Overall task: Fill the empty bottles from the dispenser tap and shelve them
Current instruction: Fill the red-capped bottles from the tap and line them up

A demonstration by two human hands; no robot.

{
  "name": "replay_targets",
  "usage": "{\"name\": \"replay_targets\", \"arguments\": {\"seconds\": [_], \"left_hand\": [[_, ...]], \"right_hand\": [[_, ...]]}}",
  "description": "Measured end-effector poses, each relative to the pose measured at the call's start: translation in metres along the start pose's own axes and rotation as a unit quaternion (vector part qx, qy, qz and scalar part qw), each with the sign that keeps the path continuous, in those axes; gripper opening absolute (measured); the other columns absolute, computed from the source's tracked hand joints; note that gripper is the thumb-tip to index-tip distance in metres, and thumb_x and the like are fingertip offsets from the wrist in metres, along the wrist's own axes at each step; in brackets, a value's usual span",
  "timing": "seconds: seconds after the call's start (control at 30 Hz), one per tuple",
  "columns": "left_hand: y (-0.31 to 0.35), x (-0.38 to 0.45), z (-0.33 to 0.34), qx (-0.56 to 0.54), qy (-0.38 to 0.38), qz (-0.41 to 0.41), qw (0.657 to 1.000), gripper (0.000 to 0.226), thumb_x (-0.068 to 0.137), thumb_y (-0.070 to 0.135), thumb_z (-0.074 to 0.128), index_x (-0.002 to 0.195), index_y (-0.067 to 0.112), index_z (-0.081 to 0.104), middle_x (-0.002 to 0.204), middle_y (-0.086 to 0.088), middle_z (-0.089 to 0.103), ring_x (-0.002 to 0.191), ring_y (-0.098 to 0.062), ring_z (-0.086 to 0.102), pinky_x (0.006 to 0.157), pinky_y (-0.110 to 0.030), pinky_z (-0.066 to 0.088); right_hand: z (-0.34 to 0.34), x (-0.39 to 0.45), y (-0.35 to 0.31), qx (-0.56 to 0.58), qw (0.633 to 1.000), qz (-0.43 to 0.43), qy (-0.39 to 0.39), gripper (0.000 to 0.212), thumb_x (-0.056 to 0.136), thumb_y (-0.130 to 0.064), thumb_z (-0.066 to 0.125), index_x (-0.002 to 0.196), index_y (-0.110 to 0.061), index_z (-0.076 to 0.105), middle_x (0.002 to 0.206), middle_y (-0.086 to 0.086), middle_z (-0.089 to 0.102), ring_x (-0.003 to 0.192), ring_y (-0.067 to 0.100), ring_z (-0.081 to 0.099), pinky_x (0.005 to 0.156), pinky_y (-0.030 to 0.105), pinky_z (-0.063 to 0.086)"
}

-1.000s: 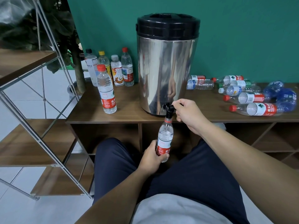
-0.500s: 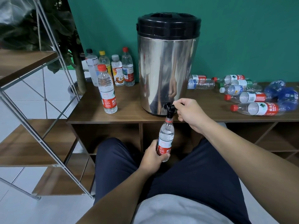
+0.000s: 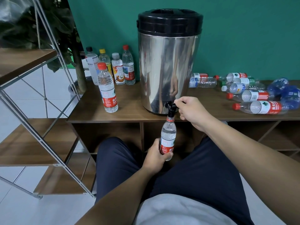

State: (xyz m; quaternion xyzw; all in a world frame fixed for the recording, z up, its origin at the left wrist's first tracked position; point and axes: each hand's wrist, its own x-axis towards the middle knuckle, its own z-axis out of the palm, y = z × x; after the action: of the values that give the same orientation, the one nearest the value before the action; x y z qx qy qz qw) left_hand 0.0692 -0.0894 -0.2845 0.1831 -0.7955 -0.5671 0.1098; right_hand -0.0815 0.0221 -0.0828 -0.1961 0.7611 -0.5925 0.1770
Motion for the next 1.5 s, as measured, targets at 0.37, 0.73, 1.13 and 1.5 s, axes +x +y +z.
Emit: {"name": "replay_targets", "arguments": {"seconds": [0.37, 0.73, 1.13, 1.5], "left_hand": [[0.0, 0.0, 0.0, 0.011, 0.002, 0.0, 1.0, 0.066, 0.087, 0.034, 0.092, 0.142, 0.034, 0.056, 0.13, 0.015, 0.072, 0.118, -0.002, 0.07, 0.107, -0.037, 0.061], [0.002, -0.002, -0.001, -0.001, -0.002, -0.002, 1.0, 0.061, 0.088, 0.032, 0.093, 0.138, 0.034, 0.058, 0.126, 0.012, 0.074, 0.115, -0.005, 0.073, 0.104, -0.036, 0.062], [-0.002, 0.001, -0.002, 0.021, -0.009, -0.012, 1.0, 0.058, 0.085, 0.03, 0.094, 0.132, 0.034, 0.058, 0.123, 0.012, 0.075, 0.113, -0.005, 0.072, 0.104, -0.037, 0.062], [0.0, -0.002, -0.001, 0.038, -0.027, -0.021, 0.999, 0.058, 0.087, 0.029, 0.095, 0.132, 0.035, 0.058, 0.126, 0.014, 0.073, 0.116, -0.005, 0.072, 0.104, -0.034, 0.061]], "right_hand": [[-0.004, 0.006, 0.007, -0.073, 0.996, -0.039, 0.016, 0.028, 0.109, -0.036, 0.063, 0.094, -0.016, 0.078, 0.052, -0.019, 0.054, 0.059, 0.011, 0.047, 0.067, 0.037, 0.041], [0.002, -0.012, -0.029, -0.308, 0.93, -0.193, 0.052, 0.019, 0.106, -0.022, 0.062, 0.091, -0.021, 0.074, 0.083, -0.006, 0.073, 0.076, 0.008, 0.064, 0.068, 0.031, 0.046], [-0.051, 0.002, 0.021, -0.394, 0.898, -0.176, 0.083, 0.03, 0.108, -0.044, 0.066, 0.124, -0.019, 0.073, 0.103, -0.004, 0.067, 0.083, 0.012, 0.061, 0.086, 0.04, 0.056], [-0.059, 0.022, 0.058, -0.503, 0.86, -0.082, 0.011, 0.04, 0.107, -0.031, 0.071, 0.143, -0.013, 0.068, 0.139, 0.014, 0.056, 0.123, 0.039, 0.063, 0.105, 0.045, 0.052]]}}
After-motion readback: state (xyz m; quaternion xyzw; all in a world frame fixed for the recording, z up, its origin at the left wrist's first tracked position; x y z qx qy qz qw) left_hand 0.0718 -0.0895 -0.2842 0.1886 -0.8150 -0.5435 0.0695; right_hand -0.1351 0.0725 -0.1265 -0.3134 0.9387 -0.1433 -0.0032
